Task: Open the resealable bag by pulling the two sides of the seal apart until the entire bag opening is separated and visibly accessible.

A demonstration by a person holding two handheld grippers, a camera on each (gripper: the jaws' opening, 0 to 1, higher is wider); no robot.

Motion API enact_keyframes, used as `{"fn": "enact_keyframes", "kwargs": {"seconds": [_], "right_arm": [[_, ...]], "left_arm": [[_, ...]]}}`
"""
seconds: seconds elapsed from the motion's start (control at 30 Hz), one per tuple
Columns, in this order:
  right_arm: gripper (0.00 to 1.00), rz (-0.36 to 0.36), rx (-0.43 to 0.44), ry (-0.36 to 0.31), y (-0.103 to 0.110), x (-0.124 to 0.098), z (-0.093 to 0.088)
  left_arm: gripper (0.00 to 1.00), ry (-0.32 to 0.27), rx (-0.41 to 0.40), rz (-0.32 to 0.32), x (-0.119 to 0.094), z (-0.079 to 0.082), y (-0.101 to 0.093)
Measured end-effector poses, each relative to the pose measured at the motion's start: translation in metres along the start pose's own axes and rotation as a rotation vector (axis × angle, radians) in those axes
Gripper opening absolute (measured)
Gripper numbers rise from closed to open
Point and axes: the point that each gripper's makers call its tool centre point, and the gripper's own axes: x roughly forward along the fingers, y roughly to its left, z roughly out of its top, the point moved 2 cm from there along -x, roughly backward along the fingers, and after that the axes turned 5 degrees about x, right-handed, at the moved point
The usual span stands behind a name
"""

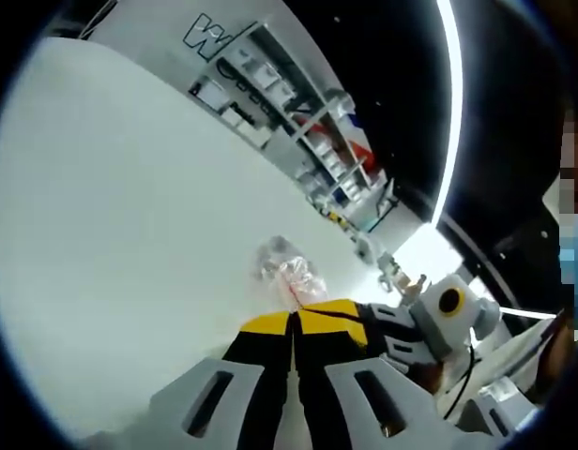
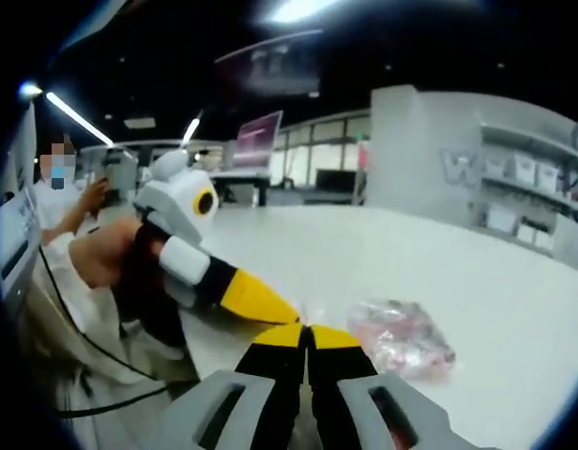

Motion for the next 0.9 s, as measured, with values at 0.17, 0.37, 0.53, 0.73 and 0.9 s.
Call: {"fn": "enact_keyframes", "kwargs": {"seconds": [0.17,0.37,0.53,0.73,0.9], "right_arm": [[0.0,-0.002,-0.002,-0.005,0.0005,-0.0007,0.0009],[0.0,-0.005,-0.002,-0.009,0.0016,-0.0012,0.0018],[0.0,-0.011,0.001,-0.019,0.001,-0.0022,0.0039],[0.0,-0.015,0.002,-0.022,0.0006,-0.0027,0.0052],[0.0,-0.017,0.008,-0.024,-0.0006,-0.0033,0.0065]], "left_arm": [[0.01,-0.001,0.0,0.0,-0.0009,0.0,-0.0001],[0.01,-0.002,0.002,0.0,-0.0024,-0.0003,-0.0004],[0.01,-0.002,0.002,0.0,-0.0033,-0.0006,-0.0008],[0.01,-0.003,0.004,0.0,-0.0038,0.0002,-0.0006],[0.01,-0.003,0.007,-0.001,-0.0038,0.0005,-0.0005]]}}
